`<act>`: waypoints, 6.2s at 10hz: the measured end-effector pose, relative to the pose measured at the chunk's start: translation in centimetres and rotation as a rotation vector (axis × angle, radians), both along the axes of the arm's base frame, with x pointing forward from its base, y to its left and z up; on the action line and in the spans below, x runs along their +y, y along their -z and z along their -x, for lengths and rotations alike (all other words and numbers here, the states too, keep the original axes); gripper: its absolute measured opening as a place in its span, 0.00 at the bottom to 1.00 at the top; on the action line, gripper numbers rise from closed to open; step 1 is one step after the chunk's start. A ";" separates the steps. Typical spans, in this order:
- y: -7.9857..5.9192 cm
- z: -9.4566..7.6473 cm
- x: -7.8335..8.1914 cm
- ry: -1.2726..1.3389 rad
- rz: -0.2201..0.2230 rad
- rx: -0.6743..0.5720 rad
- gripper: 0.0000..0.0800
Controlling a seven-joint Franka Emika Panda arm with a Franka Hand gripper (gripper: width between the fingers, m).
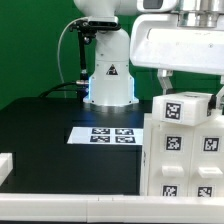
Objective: Assemble cabinet
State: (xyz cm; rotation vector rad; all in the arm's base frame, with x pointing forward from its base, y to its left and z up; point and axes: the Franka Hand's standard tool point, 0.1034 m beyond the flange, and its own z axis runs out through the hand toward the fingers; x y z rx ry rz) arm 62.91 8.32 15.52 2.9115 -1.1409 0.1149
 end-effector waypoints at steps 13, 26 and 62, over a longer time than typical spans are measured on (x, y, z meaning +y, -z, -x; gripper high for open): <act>-0.7 -0.3 0.8 0.748 -0.122 -0.040 0.99; -2.2 -1.0 0.9 -0.760 -0.013 -0.046 1.00; 0.2 0.1 0.0 0.216 -0.022 0.040 0.69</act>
Offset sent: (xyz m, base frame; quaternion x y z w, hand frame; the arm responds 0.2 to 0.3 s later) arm -0.0140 -0.0084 0.0019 -0.0159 0.0375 0.3775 0.9251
